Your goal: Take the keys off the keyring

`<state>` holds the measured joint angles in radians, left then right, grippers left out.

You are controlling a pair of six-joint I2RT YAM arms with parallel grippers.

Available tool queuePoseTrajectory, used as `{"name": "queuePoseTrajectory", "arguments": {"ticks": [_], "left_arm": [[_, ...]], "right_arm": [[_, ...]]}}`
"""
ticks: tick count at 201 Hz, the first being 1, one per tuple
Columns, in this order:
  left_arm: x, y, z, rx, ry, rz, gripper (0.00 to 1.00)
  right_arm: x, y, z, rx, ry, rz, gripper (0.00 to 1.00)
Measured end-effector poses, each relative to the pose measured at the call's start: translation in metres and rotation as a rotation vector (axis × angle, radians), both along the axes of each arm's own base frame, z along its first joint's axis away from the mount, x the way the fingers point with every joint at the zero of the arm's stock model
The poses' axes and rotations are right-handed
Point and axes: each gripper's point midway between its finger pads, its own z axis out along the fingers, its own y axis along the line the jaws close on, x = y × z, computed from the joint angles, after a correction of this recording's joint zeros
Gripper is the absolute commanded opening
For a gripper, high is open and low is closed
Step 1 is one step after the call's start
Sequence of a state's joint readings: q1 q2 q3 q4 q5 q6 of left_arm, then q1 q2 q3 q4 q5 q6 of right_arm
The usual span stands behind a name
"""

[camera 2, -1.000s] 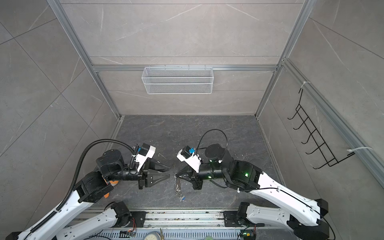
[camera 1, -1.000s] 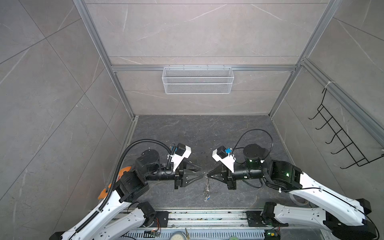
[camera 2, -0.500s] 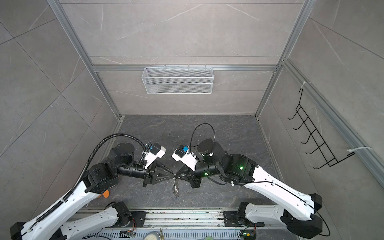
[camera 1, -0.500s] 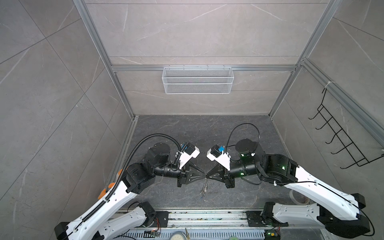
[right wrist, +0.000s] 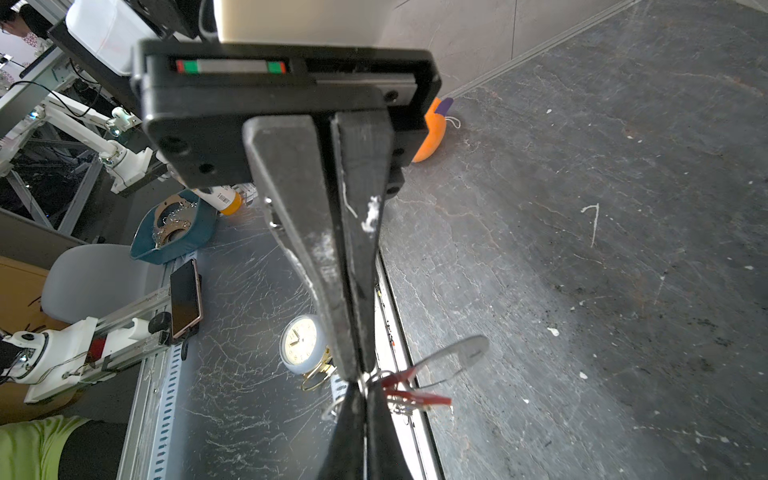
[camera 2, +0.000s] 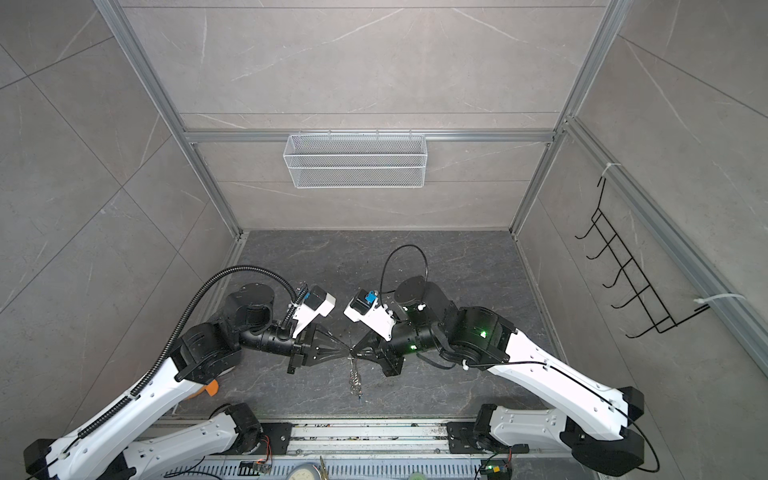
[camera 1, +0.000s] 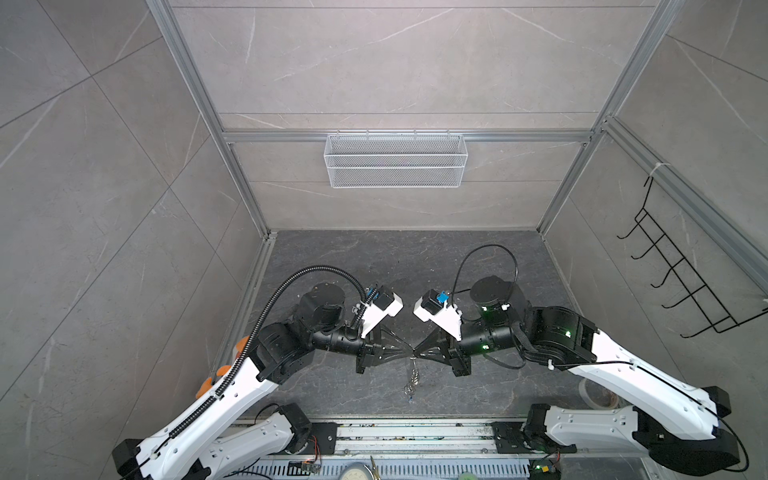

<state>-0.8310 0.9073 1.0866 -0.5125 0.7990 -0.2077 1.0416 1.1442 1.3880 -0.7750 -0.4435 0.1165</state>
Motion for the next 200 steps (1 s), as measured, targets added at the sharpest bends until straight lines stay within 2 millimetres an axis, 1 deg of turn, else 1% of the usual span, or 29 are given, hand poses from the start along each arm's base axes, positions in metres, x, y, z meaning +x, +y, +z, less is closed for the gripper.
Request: {"name": "queuePoseTrajectory", "arguments": {"ticks": [28, 36, 47, 65, 90, 103, 114, 157, 174, 200], "left_arm": [[0.002, 0.001, 0.003, -0.028, -0.028, 0.015, 0.00], [0.002, 0.001, 0.003, -0.042, -0.042, 0.024, 0.00], [0.003, 0.003, 0.003, -0.061, -0.059, 0.036, 0.00], [0.002, 0.006, 0.004, -0.097, -0.090, 0.051, 0.00], [0.000, 0.011, 0.013, -0.161, -0.142, 0.067, 0.00], [-0.002, 0.013, 0.019, -0.203, -0.173, 0.070, 0.00], [-0.004, 0.016, 0.023, -0.234, -0.194, 0.071, 0.00], [-0.010, 0.022, 0.036, -0.328, -0.254, 0.071, 0.00], [-0.010, 0.022, 0.041, -0.352, -0.265, 0.071, 0.00], [-0.010, 0.021, 0.044, -0.374, -0.273, 0.069, 0.00]], "right_arm": [[0.001, 0.001, 0.002, 0.009, -0.002, -0.006, 0.30], [0.003, 0.002, 0.005, 0.023, -0.014, -0.008, 0.35], [0.005, 0.003, 0.011, 0.049, -0.027, -0.020, 0.39], [0.006, -0.001, 0.019, 0.096, -0.067, -0.038, 0.42], [0.005, -0.011, 0.026, 0.163, -0.119, -0.061, 0.44], [0.005, -0.014, 0.025, 0.196, -0.141, -0.067, 0.45], [0.005, -0.016, 0.021, 0.211, -0.152, -0.072, 0.45], [0.008, -0.008, 0.004, 0.246, -0.168, -0.068, 0.48], [0.007, -0.005, 0.004, 0.268, -0.171, -0.053, 0.49], [0.006, 0.000, 0.011, 0.311, -0.180, -0.034, 0.50]]}}
